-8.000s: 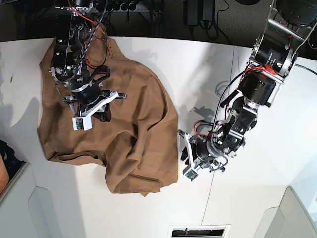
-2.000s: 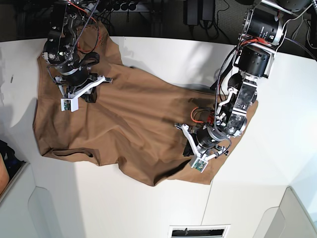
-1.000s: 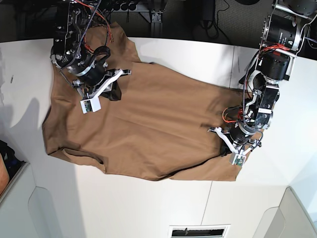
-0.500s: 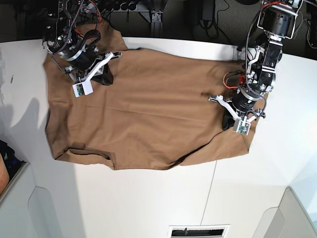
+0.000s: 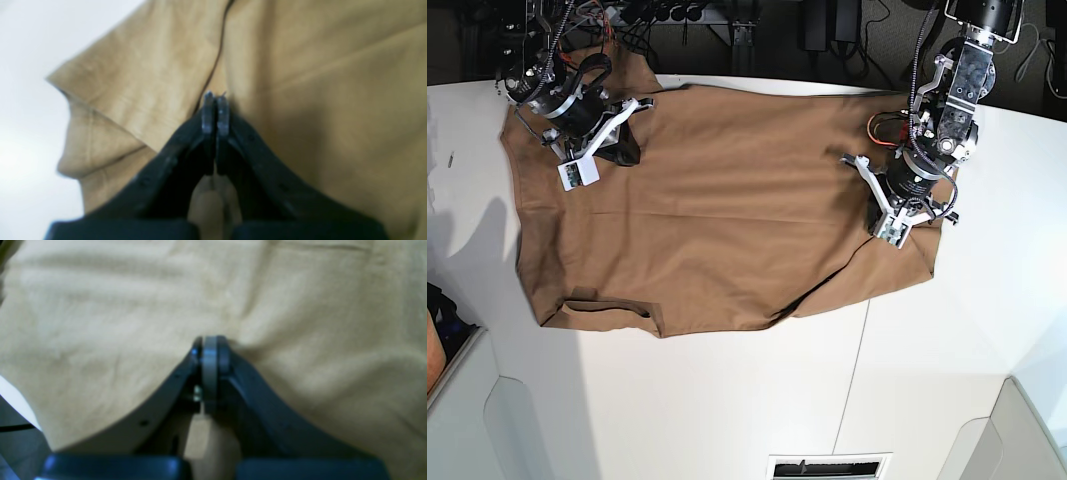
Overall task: Layout the t-shirt on the table in an organized manner, then fold the t-shirt properly
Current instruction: 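Smooth the shirt body with the left gripper while the right holds the collar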
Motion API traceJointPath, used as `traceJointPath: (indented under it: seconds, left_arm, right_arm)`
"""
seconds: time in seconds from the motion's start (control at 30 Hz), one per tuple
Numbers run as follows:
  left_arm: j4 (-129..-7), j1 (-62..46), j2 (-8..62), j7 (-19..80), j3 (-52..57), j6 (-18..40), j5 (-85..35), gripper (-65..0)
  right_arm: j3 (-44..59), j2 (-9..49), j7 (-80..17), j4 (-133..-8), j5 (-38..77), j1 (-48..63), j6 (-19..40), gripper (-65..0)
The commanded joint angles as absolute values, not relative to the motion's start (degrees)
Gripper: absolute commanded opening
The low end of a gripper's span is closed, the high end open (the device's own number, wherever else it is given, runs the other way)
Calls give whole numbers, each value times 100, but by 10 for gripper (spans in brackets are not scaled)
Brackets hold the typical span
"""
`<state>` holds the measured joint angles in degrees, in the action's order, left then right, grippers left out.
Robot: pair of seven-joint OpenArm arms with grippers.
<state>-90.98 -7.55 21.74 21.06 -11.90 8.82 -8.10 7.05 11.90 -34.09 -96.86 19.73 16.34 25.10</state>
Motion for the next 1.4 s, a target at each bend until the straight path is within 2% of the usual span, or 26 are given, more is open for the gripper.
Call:
traceJointPath:
  seconds: [0.0, 0.4, 0.6, 0.83, 0.93, 1.0, 1.37]
  left_arm:
    - [-9192, -646, 2211, 2003, -1142, 856, -801, -650]
    - [-8903, -220, 2488, 1994, -1122, 867, -650, -650]
    - [-8855, -209, 2556, 1992, -1125, 1796, -659, -650]
    - [-8855, -228, 2611, 1999, -1122, 1809, -644, -650]
    - [-8855, -222, 2694, 1999, -1122, 1809, -633, -487]
    - [-8855, -222, 2705, 1999, -1122, 1804, -631, -425]
    - [-8853, -176, 2718, 1872, -1125, 1673, -270, -422]
  right_arm:
    - [727, 1236, -3588, -9712, 1841, 1656, 2445, -650]
    - [727, 1236, -3588, -9712, 1824, 1669, 2445, -650]
    - [727, 1236, -3586, -9712, 1822, 1671, 2445, -650]
    - [727, 1236, -3586, -9712, 1820, 1656, 2445, -650]
    - [727, 1236, -3583, -9712, 1822, 1658, 2445, -650]
    - [727, 1238, -3586, -9712, 1820, 1667, 2445, -650]
    - [727, 1236, -3586, -9712, 1824, 1656, 2445, -650]
